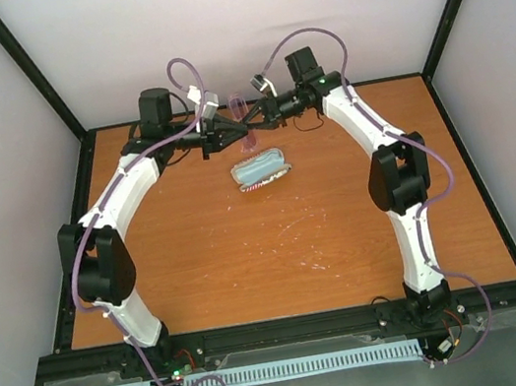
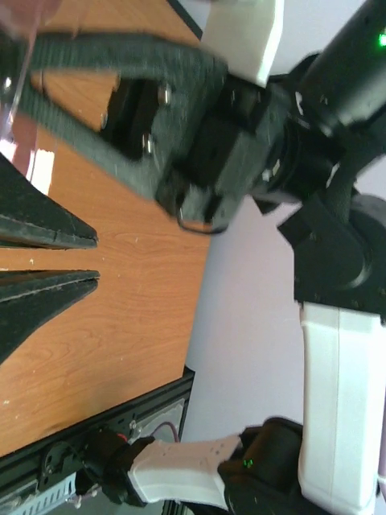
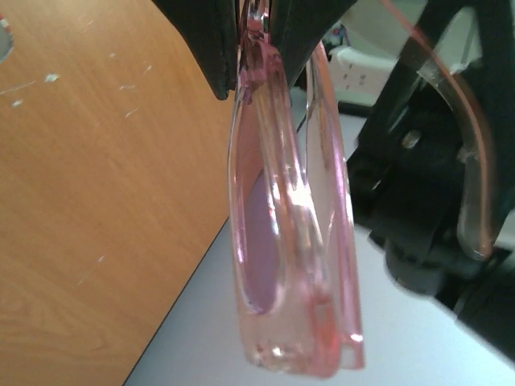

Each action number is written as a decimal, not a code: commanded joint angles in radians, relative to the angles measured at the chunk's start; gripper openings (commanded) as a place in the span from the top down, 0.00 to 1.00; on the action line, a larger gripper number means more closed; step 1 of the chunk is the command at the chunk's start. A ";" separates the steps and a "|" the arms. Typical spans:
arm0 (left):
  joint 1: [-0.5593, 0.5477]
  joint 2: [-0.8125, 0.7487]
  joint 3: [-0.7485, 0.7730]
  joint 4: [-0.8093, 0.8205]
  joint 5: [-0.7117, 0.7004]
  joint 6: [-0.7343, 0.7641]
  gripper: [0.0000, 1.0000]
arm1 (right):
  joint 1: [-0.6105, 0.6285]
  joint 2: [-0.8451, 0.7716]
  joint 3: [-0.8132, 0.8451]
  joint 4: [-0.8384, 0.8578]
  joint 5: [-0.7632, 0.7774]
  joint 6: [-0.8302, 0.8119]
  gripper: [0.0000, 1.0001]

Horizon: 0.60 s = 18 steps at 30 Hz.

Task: Organize the sunglasses
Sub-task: Fold the sunglasses.

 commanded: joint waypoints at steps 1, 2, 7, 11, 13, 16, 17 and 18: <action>-0.008 0.055 0.058 -0.002 -0.020 0.034 0.89 | 0.016 -0.126 -0.049 -0.079 -0.129 -0.085 0.97; -0.008 0.058 0.055 0.003 -0.027 0.037 0.89 | 0.016 -0.138 -0.058 -0.095 -0.141 -0.097 0.97; -0.007 0.087 0.046 0.028 -0.061 0.027 0.86 | 0.015 -0.156 -0.076 -0.206 -0.154 -0.183 0.97; -0.007 0.085 0.049 0.025 -0.063 0.023 0.65 | -0.004 -0.149 -0.096 -0.185 -0.063 -0.168 0.97; -0.008 0.078 0.053 0.038 -0.049 0.009 0.54 | -0.036 -0.152 -0.126 -0.125 0.079 -0.112 0.97; -0.021 0.077 0.055 0.041 -0.049 -0.005 0.72 | -0.125 -0.162 -0.202 0.078 0.190 0.046 0.97; -0.031 0.081 0.056 0.040 -0.056 0.003 0.77 | -0.156 -0.161 -0.218 0.152 0.201 0.091 0.97; -0.042 0.093 0.060 0.026 -0.065 0.017 0.82 | -0.181 -0.157 -0.220 0.204 0.221 0.129 0.97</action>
